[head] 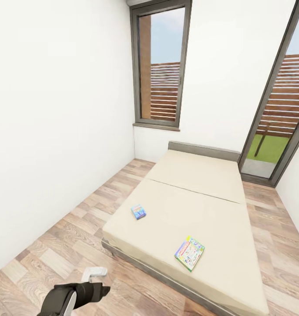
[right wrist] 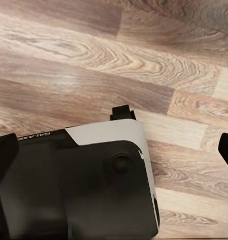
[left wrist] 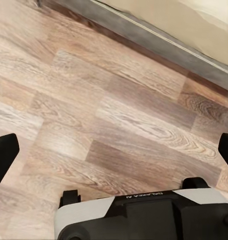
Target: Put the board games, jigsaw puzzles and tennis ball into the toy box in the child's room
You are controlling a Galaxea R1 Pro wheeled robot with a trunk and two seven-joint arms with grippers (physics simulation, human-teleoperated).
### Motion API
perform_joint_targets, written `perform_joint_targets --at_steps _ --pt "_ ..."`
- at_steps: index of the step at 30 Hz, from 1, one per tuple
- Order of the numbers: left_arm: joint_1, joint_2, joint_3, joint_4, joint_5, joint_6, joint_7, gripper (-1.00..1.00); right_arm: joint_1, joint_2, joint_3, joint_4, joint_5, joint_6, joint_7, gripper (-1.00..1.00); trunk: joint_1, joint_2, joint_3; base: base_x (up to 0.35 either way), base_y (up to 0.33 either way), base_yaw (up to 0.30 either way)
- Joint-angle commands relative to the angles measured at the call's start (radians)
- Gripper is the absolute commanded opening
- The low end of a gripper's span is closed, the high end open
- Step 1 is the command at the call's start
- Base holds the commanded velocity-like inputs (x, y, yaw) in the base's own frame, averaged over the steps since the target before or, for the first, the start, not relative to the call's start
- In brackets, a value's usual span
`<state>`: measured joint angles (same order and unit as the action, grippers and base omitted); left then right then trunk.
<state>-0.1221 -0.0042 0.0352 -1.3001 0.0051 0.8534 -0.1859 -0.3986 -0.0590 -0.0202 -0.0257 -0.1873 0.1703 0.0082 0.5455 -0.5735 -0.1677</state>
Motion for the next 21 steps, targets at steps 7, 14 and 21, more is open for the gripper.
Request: perform_joint_targets --at_steps 7,14,21 --pt "-0.005 0.001 0.004 -0.006 -0.003 0.007 -0.002 1.0 0.004 -0.005 -0.001 -0.002 -0.017 0.005 0.005 1.0 0.0 -0.001 -0.002 -0.009 0.027 -0.014" --pt "-0.005 0.002 0.005 -0.009 -0.005 0.009 -0.002 1.0 0.004 0.006 0.0 -0.002 -0.018 -0.011 0.005 1.0 0.0 -0.001 -0.002 -0.048 0.164 -0.215" --pt "-0.005 0.003 0.005 -0.01 -0.006 0.007 -0.001 1.0 0.006 0.007 0.0 -0.002 -0.018 -0.014 0.006 1.0 0.0 -0.001 -0.002 -0.007 0.05 -0.273"
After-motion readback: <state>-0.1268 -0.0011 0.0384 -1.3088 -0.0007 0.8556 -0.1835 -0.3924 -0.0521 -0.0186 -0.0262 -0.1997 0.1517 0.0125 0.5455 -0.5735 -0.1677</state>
